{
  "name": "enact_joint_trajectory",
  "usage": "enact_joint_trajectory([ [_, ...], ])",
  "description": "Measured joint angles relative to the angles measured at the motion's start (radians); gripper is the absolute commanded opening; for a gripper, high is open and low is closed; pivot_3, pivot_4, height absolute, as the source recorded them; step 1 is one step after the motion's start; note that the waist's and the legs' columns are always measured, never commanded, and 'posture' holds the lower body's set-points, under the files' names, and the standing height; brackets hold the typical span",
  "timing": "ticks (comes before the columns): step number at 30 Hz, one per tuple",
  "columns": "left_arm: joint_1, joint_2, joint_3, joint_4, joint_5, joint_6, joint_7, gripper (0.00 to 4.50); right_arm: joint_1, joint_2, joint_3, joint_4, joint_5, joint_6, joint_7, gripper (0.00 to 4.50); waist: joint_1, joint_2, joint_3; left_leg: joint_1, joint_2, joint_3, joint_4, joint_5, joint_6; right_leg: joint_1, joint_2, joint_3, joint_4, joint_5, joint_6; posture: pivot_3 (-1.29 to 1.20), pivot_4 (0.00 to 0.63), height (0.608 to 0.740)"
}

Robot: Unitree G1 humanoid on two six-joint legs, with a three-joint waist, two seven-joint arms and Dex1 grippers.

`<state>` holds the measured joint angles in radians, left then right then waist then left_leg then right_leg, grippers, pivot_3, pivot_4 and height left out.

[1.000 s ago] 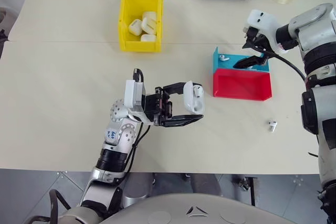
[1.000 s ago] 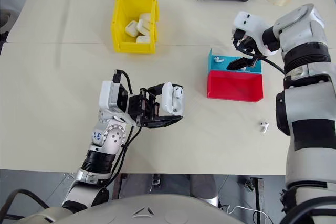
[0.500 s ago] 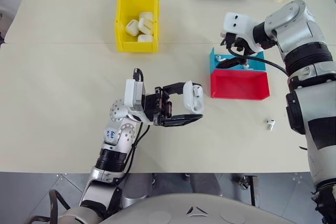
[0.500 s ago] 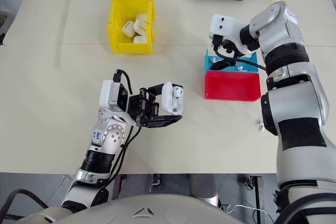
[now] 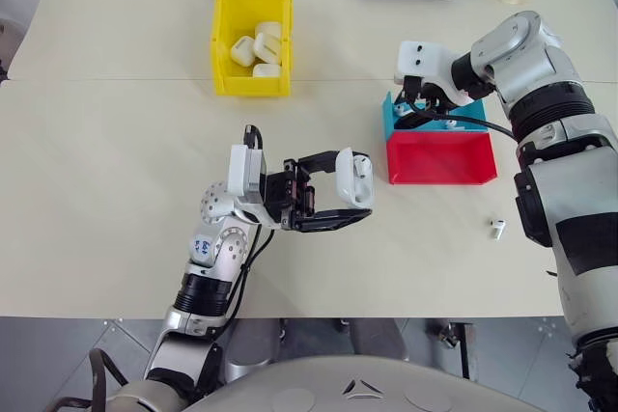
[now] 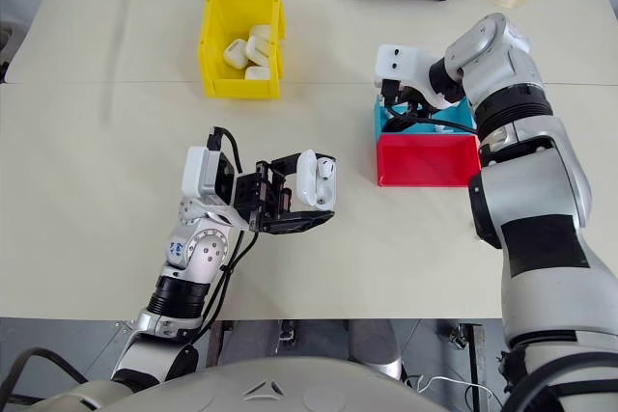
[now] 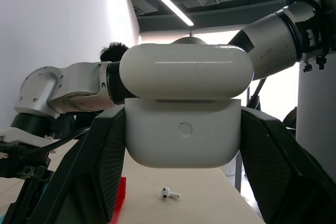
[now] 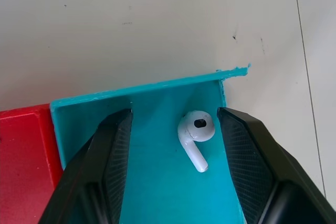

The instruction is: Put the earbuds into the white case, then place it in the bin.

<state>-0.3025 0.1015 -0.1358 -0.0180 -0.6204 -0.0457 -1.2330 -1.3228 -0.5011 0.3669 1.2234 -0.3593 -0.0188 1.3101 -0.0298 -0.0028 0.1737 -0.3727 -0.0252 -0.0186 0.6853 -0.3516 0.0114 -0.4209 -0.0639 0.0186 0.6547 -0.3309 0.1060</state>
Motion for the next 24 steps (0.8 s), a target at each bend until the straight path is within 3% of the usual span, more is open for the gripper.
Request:
enact_joint_trajectory([
  [7,0.000,0.002,0.001,-0.004,0.000,0.000,0.002,2.81,0.000,0.001,0.001,0.005,-0.011,-0.024,-0.012,2.64,0.000,0.000,0.000,0.000,0.000,0.000,0.001,0.000,0.000,0.000,0.000,0.000,0.000,0.000,0.000,0.00,0.150,0.740],
  [10,0.000,0.002,0.001,-0.004,0.000,0.000,0.002,2.81,0.000,0.002,0.001,0.008,-0.016,-0.028,-0.014,2.08,0.000,0.000,0.000,0.000,0.000,0.000,0.002,0.000,0.000,0.000,0.000,0.000,0.000,0.000,0.000,0.00,0.150,0.740],
  [13,0.000,0.003,0.001,-0.004,0.000,0.000,0.003,2.81,0.000,0.002,0.001,0.014,-0.019,-0.031,-0.015,1.12,0.000,0.000,0.000,0.000,0.000,0.000,0.003,0.000,0.000,0.000,0.000,0.000,0.000,0.000,0.000,0.00,0.150,0.740],
  [24,0.000,0.016,0.001,-0.004,0.000,0.000,0.008,2.81,0.000,0.001,-0.005,0.018,-0.017,-0.029,-0.021,1.12,0.000,0.000,0.000,0.000,0.000,0.000,0.005,0.000,0.000,0.000,0.000,0.001,0.002,0.000,0.000,0.00,0.150,0.740],
])
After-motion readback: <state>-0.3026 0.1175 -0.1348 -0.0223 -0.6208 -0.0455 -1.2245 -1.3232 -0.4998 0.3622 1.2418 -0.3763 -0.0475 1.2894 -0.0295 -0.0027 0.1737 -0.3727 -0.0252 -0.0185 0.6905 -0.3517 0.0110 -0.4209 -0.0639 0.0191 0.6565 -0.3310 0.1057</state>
